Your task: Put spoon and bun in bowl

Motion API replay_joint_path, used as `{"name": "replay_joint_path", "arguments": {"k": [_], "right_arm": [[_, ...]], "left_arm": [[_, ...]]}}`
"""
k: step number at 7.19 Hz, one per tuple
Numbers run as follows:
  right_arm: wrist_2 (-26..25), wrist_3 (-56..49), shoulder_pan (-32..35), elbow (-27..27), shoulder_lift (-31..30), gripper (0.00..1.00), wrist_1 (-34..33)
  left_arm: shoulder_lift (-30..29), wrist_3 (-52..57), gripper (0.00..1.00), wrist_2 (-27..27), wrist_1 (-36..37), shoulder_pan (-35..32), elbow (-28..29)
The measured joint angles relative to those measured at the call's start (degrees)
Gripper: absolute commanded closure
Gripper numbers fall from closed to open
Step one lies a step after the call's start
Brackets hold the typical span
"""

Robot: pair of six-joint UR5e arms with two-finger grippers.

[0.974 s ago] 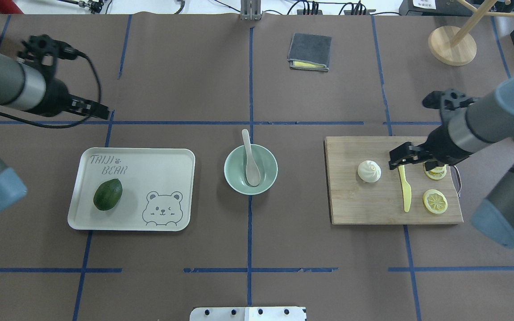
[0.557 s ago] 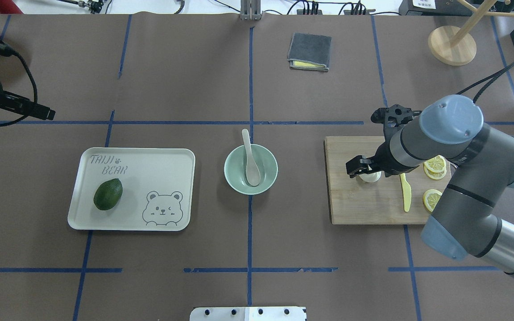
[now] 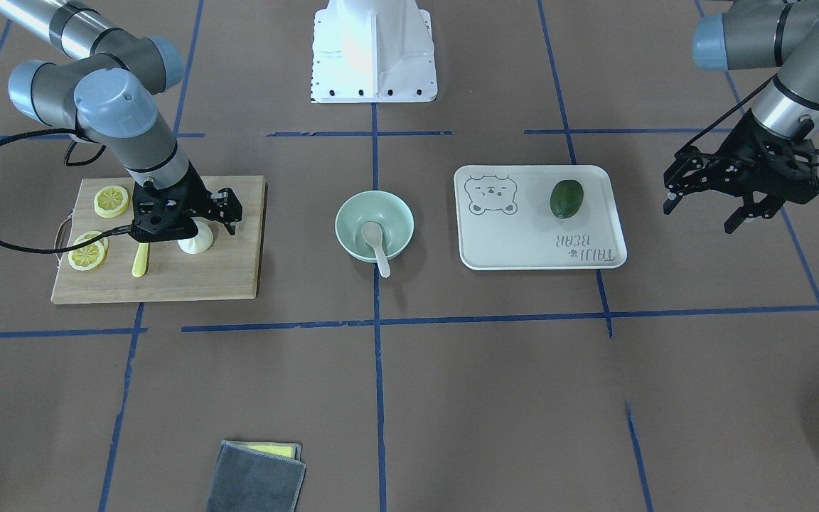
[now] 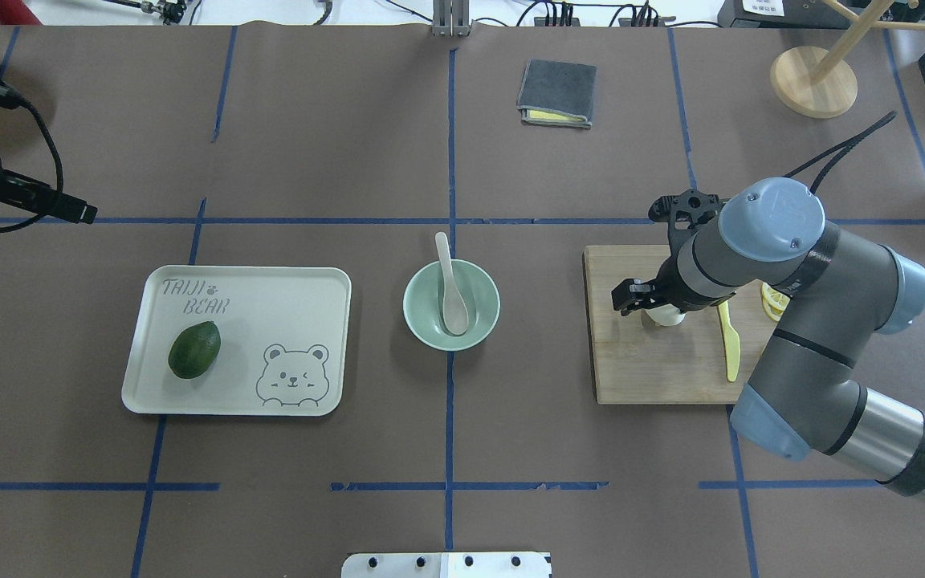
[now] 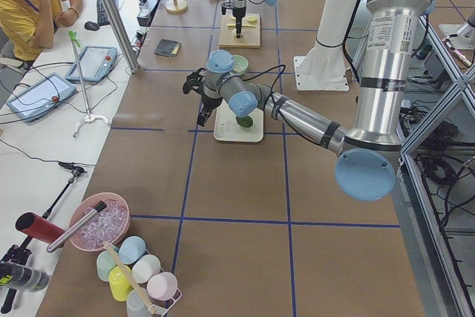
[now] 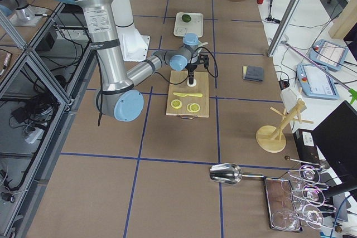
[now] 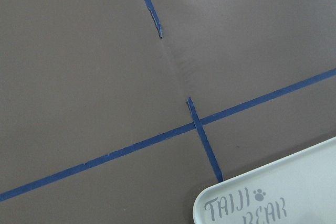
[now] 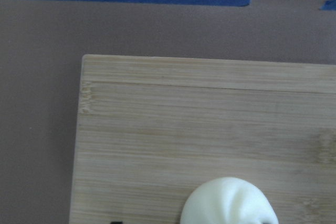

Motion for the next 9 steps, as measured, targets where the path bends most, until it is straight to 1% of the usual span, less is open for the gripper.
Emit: {"name": "replay_joint_path", "arguments": {"k": [1,2,3,7,9], "right_arm": [[-0.12,-0.01,0.29,0.11,-0.09,0.67,-0.07],[-0.16,0.0,0.43,0.12,-0.24,0.88,-0.13],[-0.17,0.03,0.47,0.17,-0.42,1.0,-0.15],[0.15,0.25,1.1,1.48,-0.89,1.0,-0.53],[0.26,0.55,1.3,4.61,0.53,1.0,-4.91]], "left_arm": [[-0.12,0.01,0.01,0.0,-0.02,0.05,0.16],[-0.29,0.01,0.01,0.0,-0.03,0.12,0.34],[-0.48,0.01,0.01,0.0,-0.05,0.19,0.62],[-0.69,-0.07,0.01,-0.02,-3.23,0.29,2.96],[-0.74,-0.11,0.01,-0.07,-3.59,0.3,3.17]]}}
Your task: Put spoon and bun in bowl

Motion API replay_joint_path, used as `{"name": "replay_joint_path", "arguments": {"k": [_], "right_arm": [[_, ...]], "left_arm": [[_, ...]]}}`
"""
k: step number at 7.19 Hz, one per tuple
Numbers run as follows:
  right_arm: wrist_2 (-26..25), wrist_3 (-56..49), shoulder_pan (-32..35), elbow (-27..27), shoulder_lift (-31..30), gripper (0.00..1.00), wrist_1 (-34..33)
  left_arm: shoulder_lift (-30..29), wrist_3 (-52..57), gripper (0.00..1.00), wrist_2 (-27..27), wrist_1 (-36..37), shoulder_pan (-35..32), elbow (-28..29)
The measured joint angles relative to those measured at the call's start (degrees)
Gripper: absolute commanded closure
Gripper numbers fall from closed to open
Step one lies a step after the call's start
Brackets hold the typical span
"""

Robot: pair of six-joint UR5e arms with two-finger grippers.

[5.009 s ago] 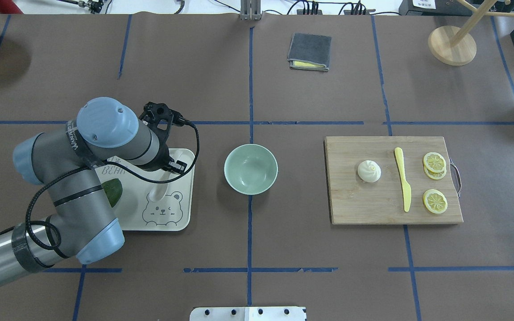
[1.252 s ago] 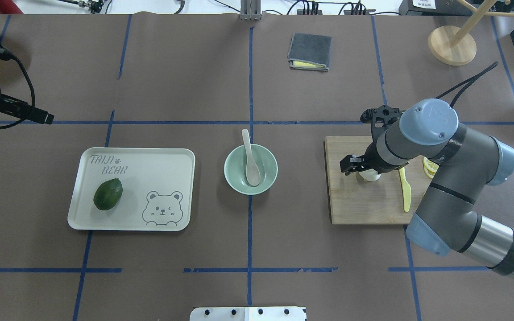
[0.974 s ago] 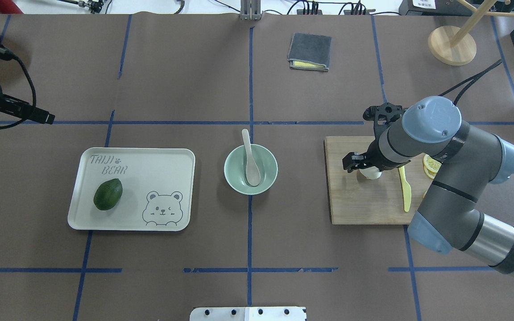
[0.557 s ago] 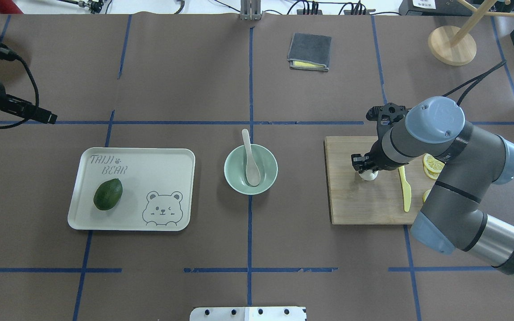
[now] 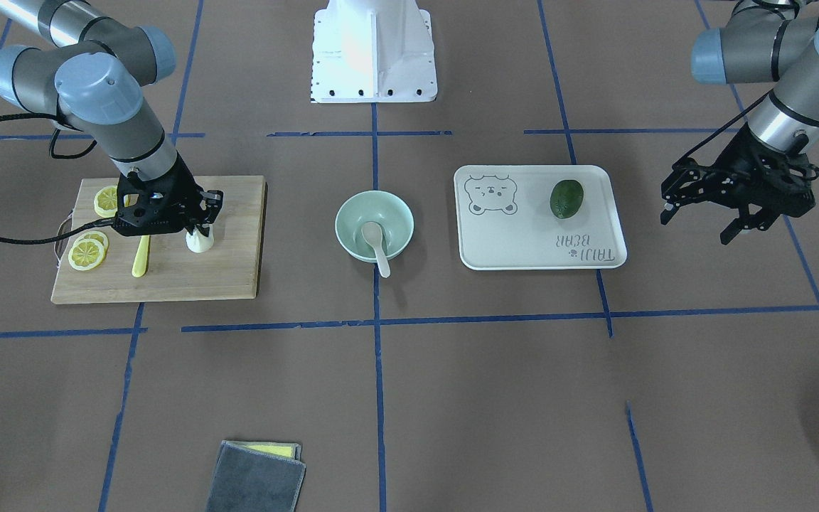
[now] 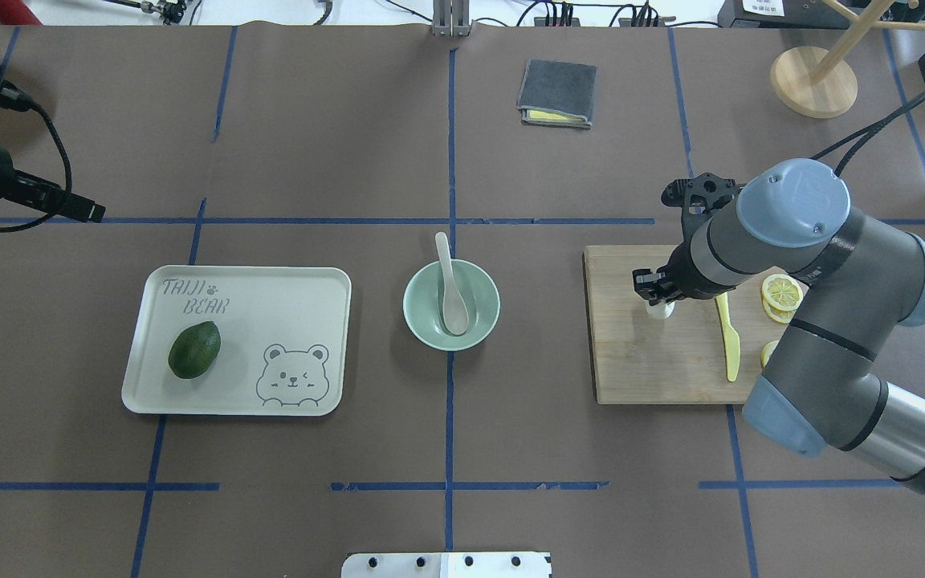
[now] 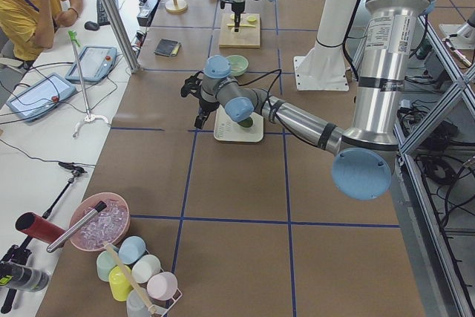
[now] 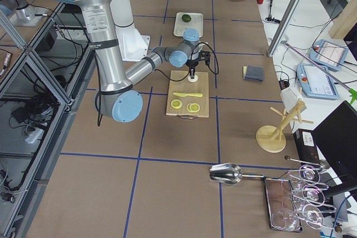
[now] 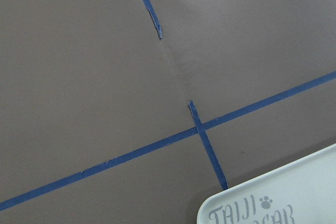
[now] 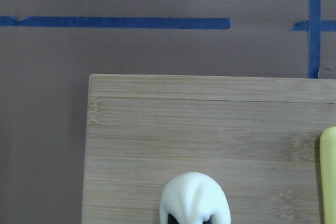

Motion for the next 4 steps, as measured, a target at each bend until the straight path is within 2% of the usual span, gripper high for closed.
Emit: {"name": "replay_joint_path", "arguments": {"k": [2,4], "right_arm": [[-0.43,4.33,-2.1,-0.72,7.62,1.0,-4.59],[-1.7,14.86,-5.63,-7.1,18.88,0.98,-5.32]], "left_arm": [[-0.01,0.05,0.01,-0.01,-0.12,0.0,0.04],[-0.01,0.09,0.01,-0.01,-0.17,0.0,0.14]]}}
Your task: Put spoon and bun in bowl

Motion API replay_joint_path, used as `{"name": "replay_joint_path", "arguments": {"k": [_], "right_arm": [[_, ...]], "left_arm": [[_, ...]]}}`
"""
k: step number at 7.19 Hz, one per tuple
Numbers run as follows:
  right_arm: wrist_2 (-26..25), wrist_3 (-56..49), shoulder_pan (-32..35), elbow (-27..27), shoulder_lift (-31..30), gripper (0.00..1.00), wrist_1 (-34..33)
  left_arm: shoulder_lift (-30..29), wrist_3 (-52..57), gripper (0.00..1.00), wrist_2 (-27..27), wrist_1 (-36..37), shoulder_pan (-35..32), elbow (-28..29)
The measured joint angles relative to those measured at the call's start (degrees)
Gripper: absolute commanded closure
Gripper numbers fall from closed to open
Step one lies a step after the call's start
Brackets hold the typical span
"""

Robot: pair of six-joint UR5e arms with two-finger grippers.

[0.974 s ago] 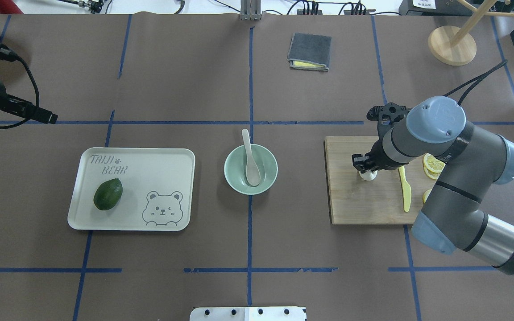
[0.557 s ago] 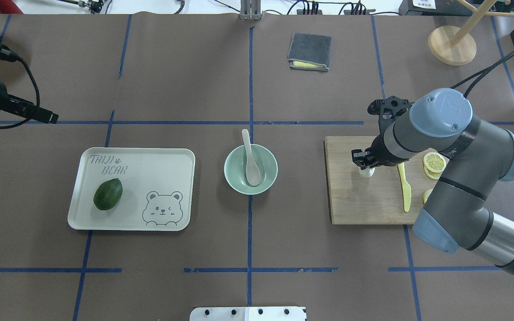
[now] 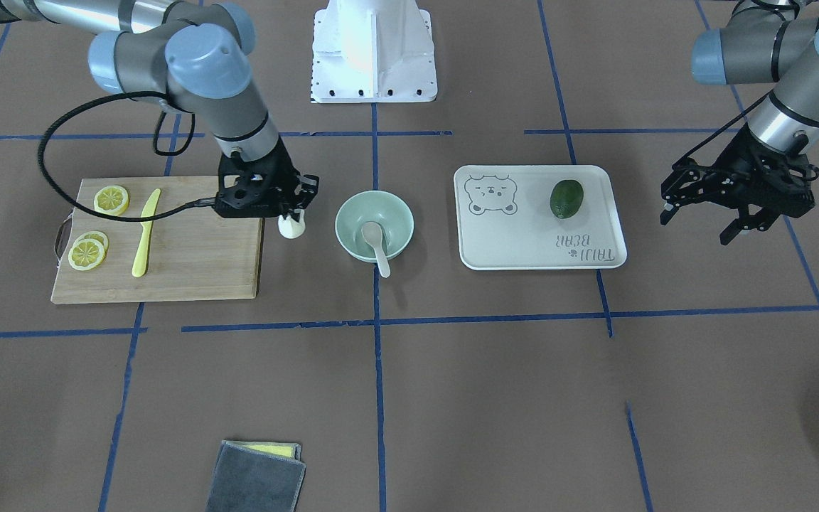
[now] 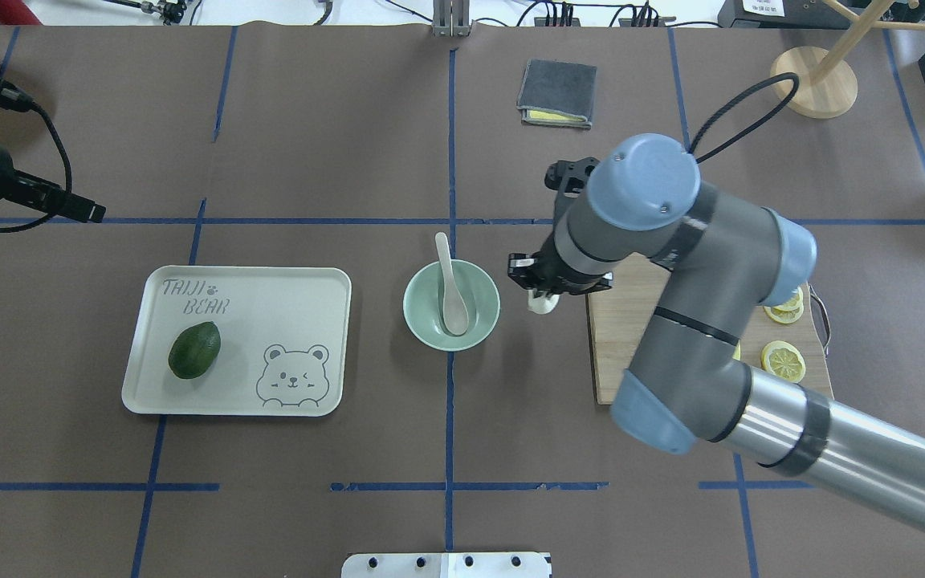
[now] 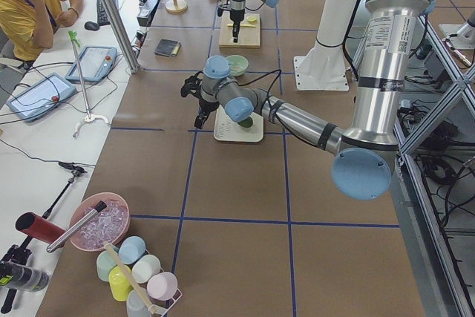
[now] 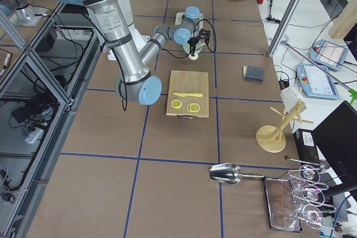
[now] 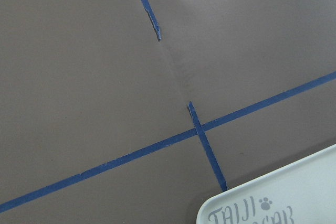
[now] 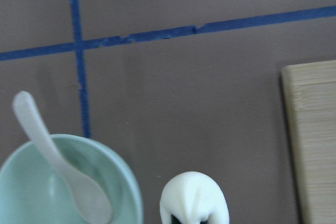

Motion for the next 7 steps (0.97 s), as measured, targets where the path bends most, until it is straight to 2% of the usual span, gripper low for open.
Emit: {"name": "replay_joint_path", "arguments": {"k": [2,3,4,5,7], "right_arm": [[-1.69,5.32,-2.2,-4.85,7.0,0.94,-0.02],[-1.96,5.92,-2.83,-5.55,7.93,0.61,0.02],[-2.09,6.02,-3.25,-6.18,8.25,0.2,0.04],[-2.34,5.96,-3.42,-6.91,8.39,0.01,0.07],[-3.97,5.91,-3.62,-7.94,8.53,0.0,0.66]], "left_arm": [[0.0,-0.03,0.01,0.0,-0.04,0.0,0.03],[0.0,-0.17,0.01,0.0,-0.05,0.0,-0.05],[0.0,-0.36,0.01,0.0,-0.05,0.0,-0.11],[0.0,-0.47,0.01,0.0,-0.05,0.0,-0.12],[-0.02,-0.6,0.01,0.0,-0.08,0.0,-0.15]]}}
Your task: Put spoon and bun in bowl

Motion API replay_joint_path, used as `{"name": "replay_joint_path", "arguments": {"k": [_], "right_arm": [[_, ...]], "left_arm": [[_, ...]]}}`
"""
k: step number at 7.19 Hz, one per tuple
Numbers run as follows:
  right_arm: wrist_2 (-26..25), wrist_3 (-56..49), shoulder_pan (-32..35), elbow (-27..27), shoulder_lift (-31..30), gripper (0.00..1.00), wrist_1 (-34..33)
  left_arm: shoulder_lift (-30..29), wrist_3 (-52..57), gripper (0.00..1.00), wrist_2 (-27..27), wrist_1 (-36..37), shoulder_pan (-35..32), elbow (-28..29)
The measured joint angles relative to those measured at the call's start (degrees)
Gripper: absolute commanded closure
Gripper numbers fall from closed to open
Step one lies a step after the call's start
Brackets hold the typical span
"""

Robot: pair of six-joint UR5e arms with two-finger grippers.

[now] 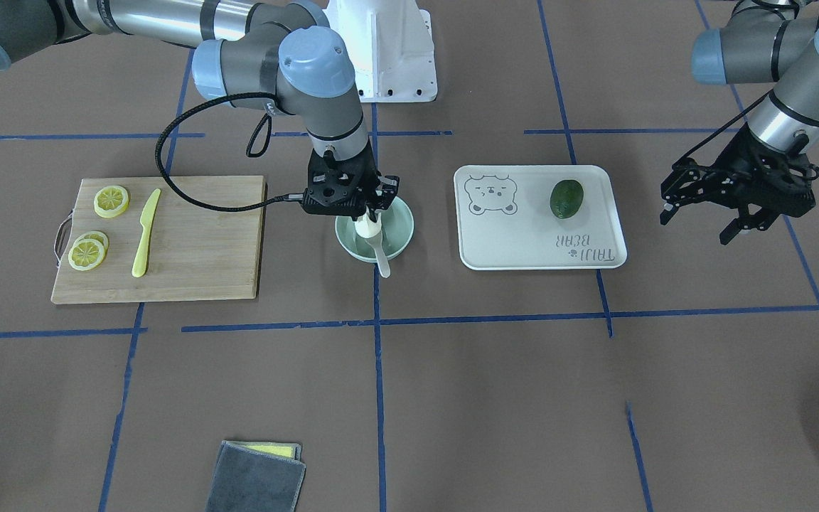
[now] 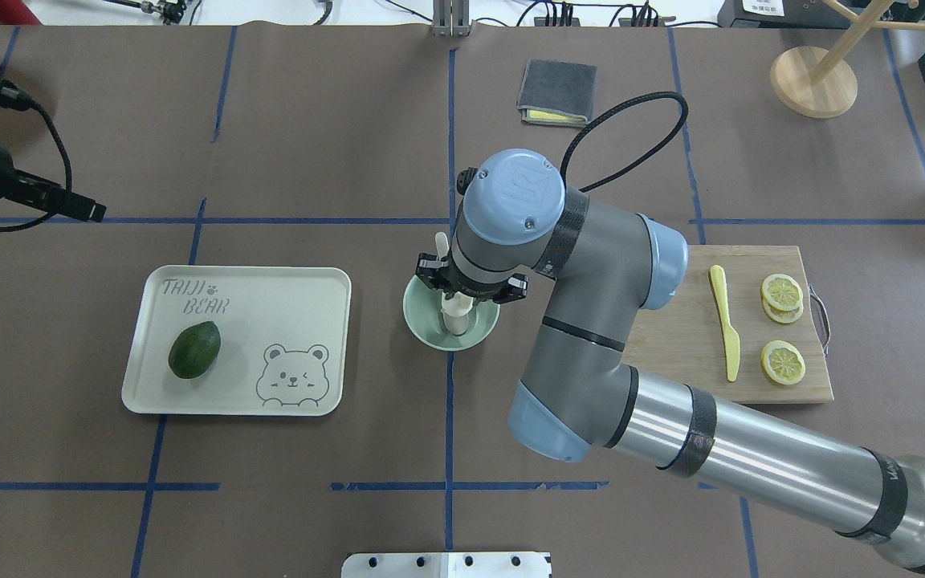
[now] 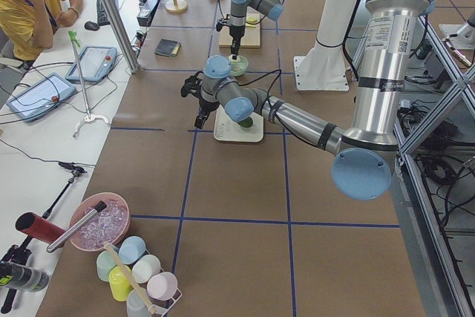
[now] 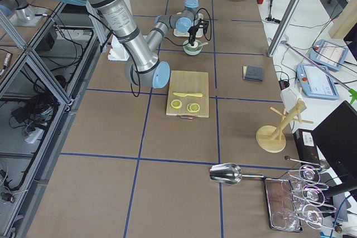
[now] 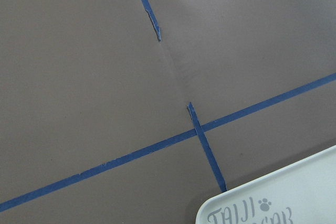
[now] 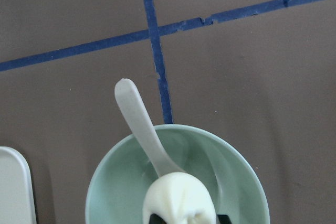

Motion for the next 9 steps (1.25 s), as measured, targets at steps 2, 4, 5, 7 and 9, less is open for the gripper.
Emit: {"name": "replay_joint_path", "arguments": {"k": [2,4,5,7,9], "right_arm": [[-0.36,0.09,0.02,-0.06,-0.19,0.0,0.93],[2.07,-0.41,1.18,2.43,-2.85,0.0,0.94],[4.7,-1.4,3.04,5.9,-6.55,0.0,0.81],[9.89,-10.51,8.7,15.21,-19.32,0.0,0.65],[13.98,-26.87,16.56,22.24,-34.07,0.0,0.93]], "left_arm": [[-0.05,0.1,0.01,-0.02,-0.05,0.11,-0.02],[-0.05,0.79,0.01,-0.06,-0.43,0.17,0.04],[0.18,1.09,0.01,-0.03,-1.38,0.17,0.12],[1.73,7.55,0.01,-0.02,-2.26,-0.3,0.47],[4.78,18.25,0.01,-0.91,-2.21,-4.32,1.59]]}}
